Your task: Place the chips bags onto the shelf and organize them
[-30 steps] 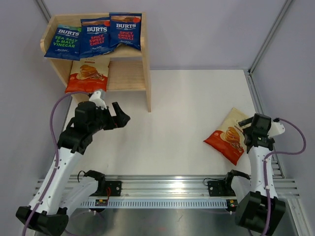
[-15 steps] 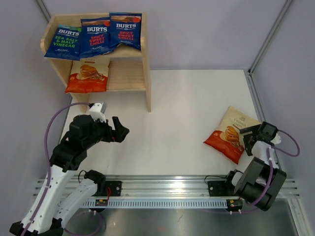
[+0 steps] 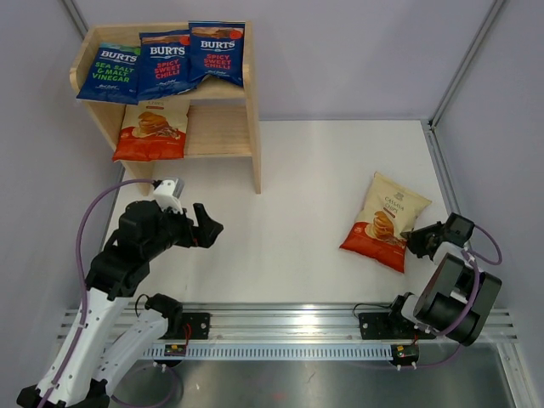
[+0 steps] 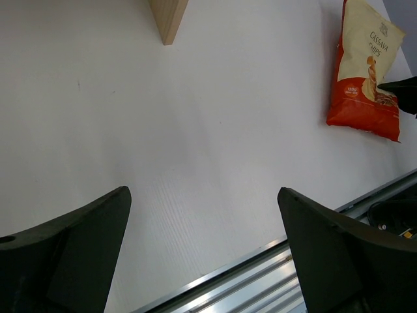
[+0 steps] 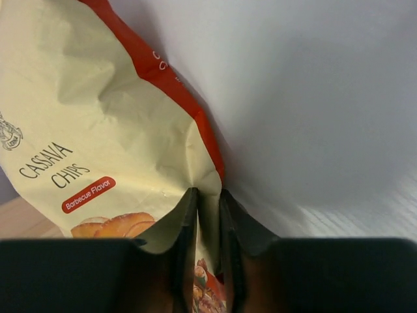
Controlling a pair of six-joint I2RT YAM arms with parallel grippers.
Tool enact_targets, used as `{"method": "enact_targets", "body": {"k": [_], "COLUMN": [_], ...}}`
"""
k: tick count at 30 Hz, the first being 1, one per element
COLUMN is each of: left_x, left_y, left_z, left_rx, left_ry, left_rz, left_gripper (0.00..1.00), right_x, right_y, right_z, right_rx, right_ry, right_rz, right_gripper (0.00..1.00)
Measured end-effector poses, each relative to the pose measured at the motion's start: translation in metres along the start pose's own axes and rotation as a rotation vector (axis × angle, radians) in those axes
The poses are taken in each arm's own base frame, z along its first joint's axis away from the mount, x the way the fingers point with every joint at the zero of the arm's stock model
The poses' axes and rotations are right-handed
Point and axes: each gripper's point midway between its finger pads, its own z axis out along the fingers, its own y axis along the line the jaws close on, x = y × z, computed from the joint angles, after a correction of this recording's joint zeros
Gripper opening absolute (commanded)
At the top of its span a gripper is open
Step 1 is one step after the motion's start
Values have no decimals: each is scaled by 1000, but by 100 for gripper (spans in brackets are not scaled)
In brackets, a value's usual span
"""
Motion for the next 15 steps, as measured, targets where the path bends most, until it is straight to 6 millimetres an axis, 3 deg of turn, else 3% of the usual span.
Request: {"method": "enact_targets", "body": {"k": [2,3,10,15], "left_x": [1,1,12,49], "left_y": [0,0,-13,-16], "left_z": [1,2,28,69], "left_rx": [1,2,106,189], "left_ry": [1,-4,-32,24], "left_rz": [-8,-16,-152,-313], "left_gripper": [99,99,99,99], "right_x": [4,6,27,33], "right_y": [3,4,14,29], "right_z": [0,-1,-13,-30], "right_rx": [-26,-41,-160,-251], "right_ry": [16,23,46,30], "right_rz": [-1,-2,58,145], "right_gripper": [12,1,0,0]}}
